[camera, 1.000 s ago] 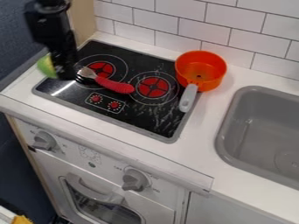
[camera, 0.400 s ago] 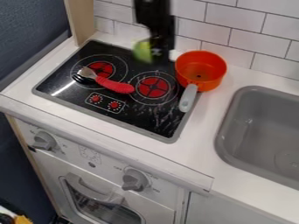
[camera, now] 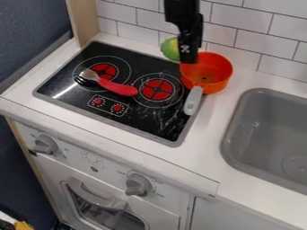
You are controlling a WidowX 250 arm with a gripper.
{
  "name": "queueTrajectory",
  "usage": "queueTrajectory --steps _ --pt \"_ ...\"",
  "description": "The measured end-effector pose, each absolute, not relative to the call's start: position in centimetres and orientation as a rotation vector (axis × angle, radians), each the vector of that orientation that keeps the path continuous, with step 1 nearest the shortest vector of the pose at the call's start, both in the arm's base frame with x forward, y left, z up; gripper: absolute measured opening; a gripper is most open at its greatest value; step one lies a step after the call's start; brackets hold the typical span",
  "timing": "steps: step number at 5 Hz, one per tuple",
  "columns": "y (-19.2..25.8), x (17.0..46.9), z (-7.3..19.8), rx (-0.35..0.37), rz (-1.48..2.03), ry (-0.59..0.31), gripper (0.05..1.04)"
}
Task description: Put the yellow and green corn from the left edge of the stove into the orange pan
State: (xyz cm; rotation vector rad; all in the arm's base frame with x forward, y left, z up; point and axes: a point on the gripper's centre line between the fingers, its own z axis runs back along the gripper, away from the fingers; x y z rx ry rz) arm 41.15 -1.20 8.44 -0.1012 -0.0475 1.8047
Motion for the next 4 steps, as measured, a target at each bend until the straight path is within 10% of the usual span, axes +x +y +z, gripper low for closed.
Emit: queueTrajectory --steps 2,4 --pt "-2.7 42.4 6.0 -0.06 1.76 -0.034 0.721" --pt "-3.3 42.8 4.5 -0.012 1.75 -0.029 0.969"
